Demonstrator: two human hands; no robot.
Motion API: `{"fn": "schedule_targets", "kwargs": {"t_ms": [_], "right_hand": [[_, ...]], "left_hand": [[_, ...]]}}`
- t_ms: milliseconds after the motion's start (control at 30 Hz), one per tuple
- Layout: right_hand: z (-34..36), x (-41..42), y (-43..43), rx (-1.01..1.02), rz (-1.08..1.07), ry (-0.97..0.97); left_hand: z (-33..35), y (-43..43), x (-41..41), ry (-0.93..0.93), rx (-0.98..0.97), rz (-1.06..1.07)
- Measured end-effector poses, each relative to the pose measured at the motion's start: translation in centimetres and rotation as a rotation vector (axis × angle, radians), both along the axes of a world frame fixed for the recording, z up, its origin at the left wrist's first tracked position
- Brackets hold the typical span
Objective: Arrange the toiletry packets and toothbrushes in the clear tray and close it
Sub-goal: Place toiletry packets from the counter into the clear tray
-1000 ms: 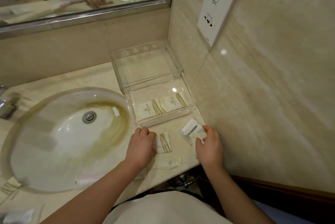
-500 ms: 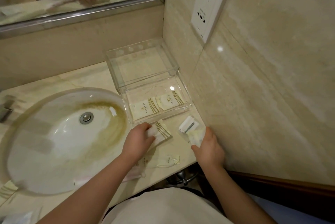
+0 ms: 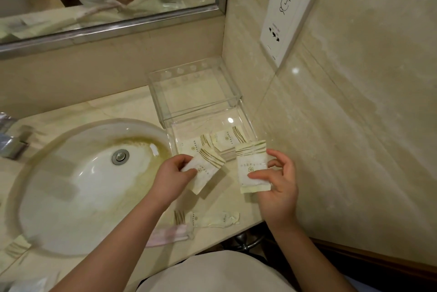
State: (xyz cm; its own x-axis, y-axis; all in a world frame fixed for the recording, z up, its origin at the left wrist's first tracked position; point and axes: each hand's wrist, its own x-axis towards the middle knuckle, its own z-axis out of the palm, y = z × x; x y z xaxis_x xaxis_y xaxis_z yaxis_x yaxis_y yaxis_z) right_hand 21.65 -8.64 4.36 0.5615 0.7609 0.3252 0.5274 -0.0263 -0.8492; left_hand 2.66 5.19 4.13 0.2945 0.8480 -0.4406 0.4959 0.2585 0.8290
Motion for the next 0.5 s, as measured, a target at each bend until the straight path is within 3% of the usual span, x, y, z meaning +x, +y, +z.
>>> {"fn": "schedule_targets", "kwargs": {"t_ms": [100,233,367,500], "right_hand": [[-0.1,-0.3,0.7,0.104,-0.027,-0.030],[-0.6,0.0,1.2,0.137,-0.001,0.087],[-0.6,-0.1,2.0,-0.003,-0.018,0.155],[-0.8,-0.1,3.4,-0.099,-0.080,0.121]], "left_hand": [[0.6,0.6,-0.2,-0.041,-0.005,0.023],[0.8,1.4,-0.4,-0.093,-0.016,0.055],[1.3,2.4,-0.4,-0.059,0.024,0.051],[1.4,5.3,0.0,0.110,0.115,-0.027]]}}
